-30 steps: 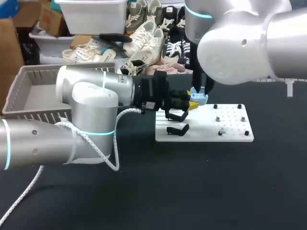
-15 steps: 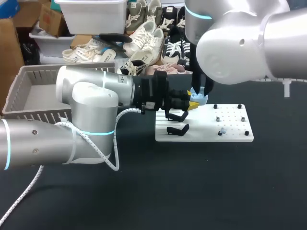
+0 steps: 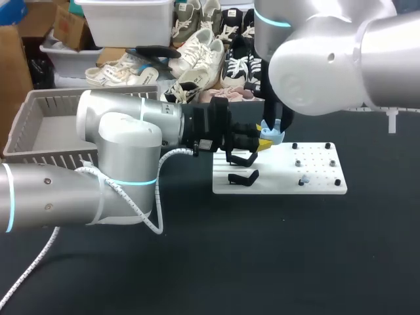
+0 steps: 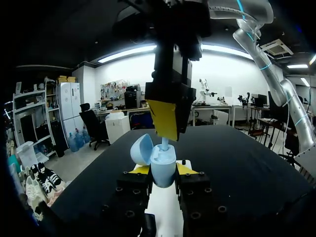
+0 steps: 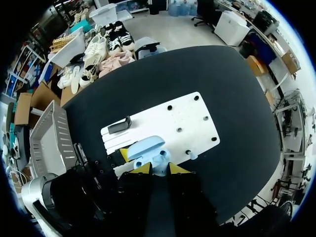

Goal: Pick up each earbud case from the left stands, insert the matching earbuds, close the lid, and place the case in the box.

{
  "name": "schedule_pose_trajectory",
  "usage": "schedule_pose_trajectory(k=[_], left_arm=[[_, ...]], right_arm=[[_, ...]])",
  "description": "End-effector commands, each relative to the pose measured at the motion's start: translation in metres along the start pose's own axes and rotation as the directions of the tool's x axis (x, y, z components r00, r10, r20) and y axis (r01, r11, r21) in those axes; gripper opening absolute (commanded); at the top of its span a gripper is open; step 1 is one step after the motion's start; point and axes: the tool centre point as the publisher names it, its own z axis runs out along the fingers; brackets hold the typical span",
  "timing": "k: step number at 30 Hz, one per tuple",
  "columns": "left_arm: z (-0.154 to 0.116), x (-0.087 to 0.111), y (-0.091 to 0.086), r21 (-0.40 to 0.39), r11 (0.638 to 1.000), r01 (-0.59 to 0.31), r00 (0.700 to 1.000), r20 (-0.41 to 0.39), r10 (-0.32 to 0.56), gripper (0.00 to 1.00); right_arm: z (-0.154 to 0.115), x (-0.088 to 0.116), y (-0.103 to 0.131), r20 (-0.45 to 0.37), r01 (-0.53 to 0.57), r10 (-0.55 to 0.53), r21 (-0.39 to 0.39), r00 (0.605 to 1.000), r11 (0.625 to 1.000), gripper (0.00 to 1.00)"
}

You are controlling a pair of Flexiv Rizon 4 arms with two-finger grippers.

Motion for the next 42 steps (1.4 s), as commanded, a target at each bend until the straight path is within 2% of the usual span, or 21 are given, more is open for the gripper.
schedule_pose_trajectory(k=[1,20,42], left_arm=[[-0.0001,0.0002,-0.0015,-0.006,1.0,-0.001,1.0,0.002,0.001,0.0],[-0.0001,0.0002,-0.0015,-0.006,1.0,-0.001,1.0,0.002,0.001,0.0],[-0.0001,0.0002,-0.0015,-0.006,1.0,-0.001,1.0,0.002,0.001,0.0]], right_arm=[[-0.0003,-0.0014,0.0005,0.001,-0.002,0.002,0.002,1.0,1.0,0.0],[-0.0026,-0.0066,0.0075,0.006,0.011,-0.011,0.007,1.0,1.0,0.0],[-0.0002,-0.0036,0.0015,-0.007,-0.009,0.009,0.006,1.0,1.0,0.0]])
